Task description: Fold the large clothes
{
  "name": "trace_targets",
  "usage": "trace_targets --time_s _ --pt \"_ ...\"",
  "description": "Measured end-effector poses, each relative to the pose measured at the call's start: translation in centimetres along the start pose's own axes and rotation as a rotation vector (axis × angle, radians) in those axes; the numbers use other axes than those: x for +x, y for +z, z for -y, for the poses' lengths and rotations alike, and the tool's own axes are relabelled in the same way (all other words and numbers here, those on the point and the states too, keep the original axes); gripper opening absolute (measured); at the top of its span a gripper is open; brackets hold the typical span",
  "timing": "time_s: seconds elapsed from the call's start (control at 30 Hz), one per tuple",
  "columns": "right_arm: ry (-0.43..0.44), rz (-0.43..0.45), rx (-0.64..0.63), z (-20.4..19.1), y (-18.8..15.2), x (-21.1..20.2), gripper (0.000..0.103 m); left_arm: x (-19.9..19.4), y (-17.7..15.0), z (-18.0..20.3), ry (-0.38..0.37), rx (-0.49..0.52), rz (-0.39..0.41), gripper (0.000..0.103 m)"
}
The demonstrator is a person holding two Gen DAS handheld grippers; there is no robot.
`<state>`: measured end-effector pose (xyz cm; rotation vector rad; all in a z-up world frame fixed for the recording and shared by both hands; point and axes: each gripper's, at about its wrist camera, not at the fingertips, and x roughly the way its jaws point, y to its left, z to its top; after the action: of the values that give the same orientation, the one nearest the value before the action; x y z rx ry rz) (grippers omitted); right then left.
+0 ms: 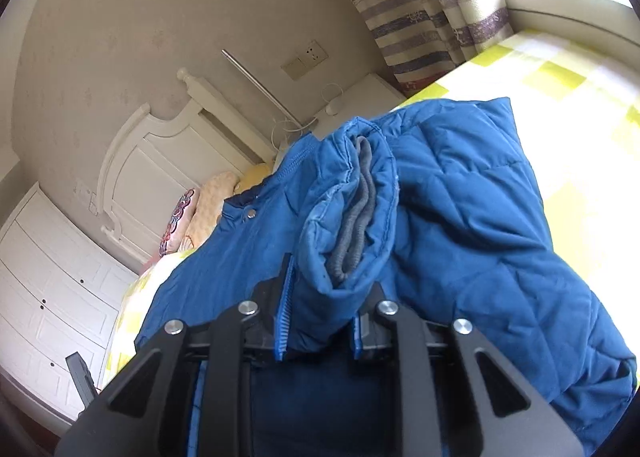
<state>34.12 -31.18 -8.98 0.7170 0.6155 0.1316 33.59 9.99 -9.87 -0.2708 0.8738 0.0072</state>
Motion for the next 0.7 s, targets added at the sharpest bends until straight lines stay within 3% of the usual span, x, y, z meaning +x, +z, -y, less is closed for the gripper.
trace_targets --time_s 0.1,0.33,0.4,0.47,0.53,0.57,0.6,0.7 --pt "0.077 0.042 0.005 0.4 0.1 -1.0 0.022 0.0 0.0 0.0 0.001 0.0 0.0 0.098" --pt "-0.013 -0.004 0.054 1.0 0.5 0.6 0.022 0.0 0.0 -0.3 -0.003 -0.003 0.001 0.098" --pt "-0.028 0.063 0.061 1.1 0.4 -0.5 0.026 0.0 0.0 -0.1 -0.002 -0.002 0.001 0.098" --pt "-0.11 0.205 0.043 0.5 0.3 -3.2 0.046 0.0 -0.1 -0.1 0.0 -0.001 0.001 0.098" --pt "-0.228 0.334 -0.018 -1.4 0.1 -5.6 0.063 0.1 0.0 0.0 0.003 0.001 -0.001 0.098" --pt "-0.209 0.395 -0.107 -3.3 0.2 -6.7 0.063 0.1 0.0 0.0 0.007 0.003 -0.003 0.098" --pt "-0.191 0.403 -0.194 -5.1 0.3 -6.9 0.063 0.1 0.0 0.1 0.009 0.004 -0.004 0.098" --pt "-0.224 0.29 -0.443 -10.8 0.8 -4.5 0.063 0.0 0.0 0.2 0.01 0.004 -0.003 0.098"
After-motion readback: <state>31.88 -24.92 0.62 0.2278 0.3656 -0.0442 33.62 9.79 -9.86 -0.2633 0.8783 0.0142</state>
